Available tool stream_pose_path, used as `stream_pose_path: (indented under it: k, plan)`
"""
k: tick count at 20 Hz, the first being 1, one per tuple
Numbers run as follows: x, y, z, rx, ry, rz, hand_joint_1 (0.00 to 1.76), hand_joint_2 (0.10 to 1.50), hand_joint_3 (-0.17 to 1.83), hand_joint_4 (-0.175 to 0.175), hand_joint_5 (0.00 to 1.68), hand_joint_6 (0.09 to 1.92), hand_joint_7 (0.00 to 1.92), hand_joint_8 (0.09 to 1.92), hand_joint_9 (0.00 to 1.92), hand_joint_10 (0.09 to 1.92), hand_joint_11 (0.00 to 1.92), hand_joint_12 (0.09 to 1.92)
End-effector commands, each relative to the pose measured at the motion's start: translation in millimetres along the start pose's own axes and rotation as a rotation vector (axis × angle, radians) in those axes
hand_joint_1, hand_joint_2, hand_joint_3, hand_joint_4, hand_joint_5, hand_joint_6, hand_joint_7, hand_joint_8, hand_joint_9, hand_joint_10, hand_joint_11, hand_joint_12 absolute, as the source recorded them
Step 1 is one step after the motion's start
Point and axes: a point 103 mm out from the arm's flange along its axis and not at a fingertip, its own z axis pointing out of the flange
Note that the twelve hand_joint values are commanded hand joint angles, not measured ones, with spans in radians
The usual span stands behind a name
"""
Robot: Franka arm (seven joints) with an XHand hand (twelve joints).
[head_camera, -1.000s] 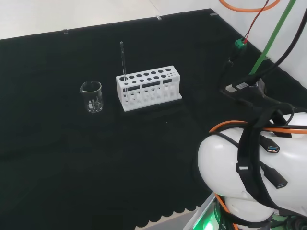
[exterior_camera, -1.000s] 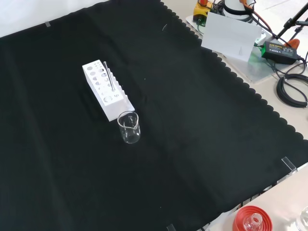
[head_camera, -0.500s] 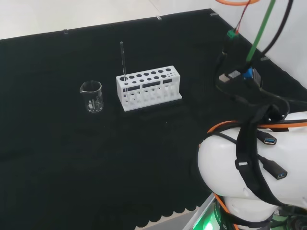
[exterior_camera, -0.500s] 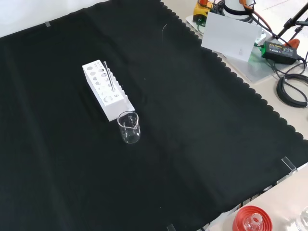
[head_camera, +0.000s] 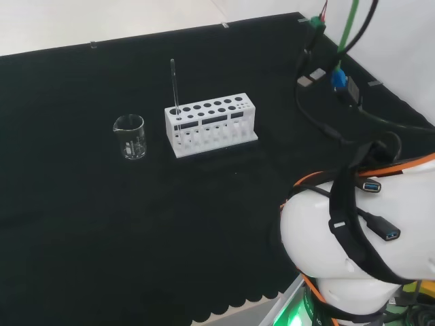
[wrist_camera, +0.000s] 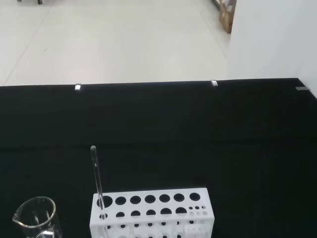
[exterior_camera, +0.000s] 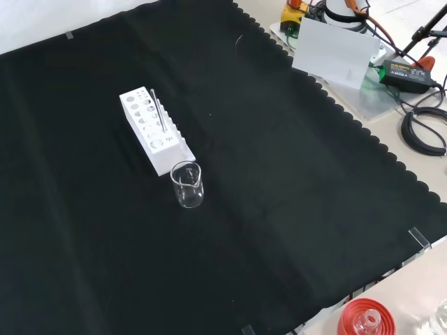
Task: Take the glass rod from the white test tube rack.
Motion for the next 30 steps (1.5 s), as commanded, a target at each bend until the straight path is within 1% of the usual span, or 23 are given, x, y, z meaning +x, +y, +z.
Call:
stream_pose_path:
  k: [1,8,16,17,19,21,23,24,25,27,30]
  plan:
    - [12.9,31.8,2.1,0.016,-0.027,-0.073,0.61,1.14,-0.17,-0.09,0.46,0.1,0.4,0.84,0.53,0.87,0.3,1.45]
    - [35.6,59.8,13.4,0.047,-0.018,-0.153,0.63,1.14,-0.17,-0.092,0.48,0.14,0.5,0.82,0.67,0.81,0.45,1.38]
    - [59.7,92.4,24.5,0.067,-0.018,-0.233,0.64,1.14,-0.17,-0.09,0.51,0.17,0.52,0.82,0.71,0.81,0.49,1.37]
    - [62.1,96.5,27.9,0.07,-0.017,-0.246,0.64,1.15,-0.17,-0.088,0.51,0.2,0.52,0.81,0.71,0.8,0.49,1.37]
    - [67.0,104.8,35.4,0.085,-0.011,-0.269,0.64,1.14,-0.17,-0.082,0.49,0.35,0.54,0.81,0.73,0.79,0.5,1.36]
    - [71.0,114.0,41.5,0.117,-0.009,-0.283,0.64,1.15,-0.17,-0.077,0.46,0.49,0.54,0.81,0.73,0.78,0.51,1.36]
    - [74.5,120.4,50.7,0.13,0.002,-0.282,0.63,1.15,-0.17,-0.076,0.45,0.56,0.55,0.81,0.73,0.78,0.51,1.36]
    - [76.2,123.4,56.1,0.136,0.002,-0.288,0.63,1.15,-0.17,-0.075,0.45,0.59,0.55,0.81,0.73,0.78,0.51,1.36]
    - [78.9,126.3,61.0,0.135,0.009,-0.311,0.63,1.15,-0.17,-0.074,0.45,0.6,0.55,0.81,0.73,0.78,0.52,1.36]
    - [80.8,131.8,70.2,0.141,0.03,-0.311,0.63,1.15,-0.17,-0.075,0.45,0.62,0.55,0.81,0.74,0.79,0.52,1.36]
    - [80.0,138.1,86.6,0.161,0.036,-0.313,0.62,1.16,-0.17,-0.075,0.47,0.64,0.56,0.81,0.74,0.79,0.53,1.36]
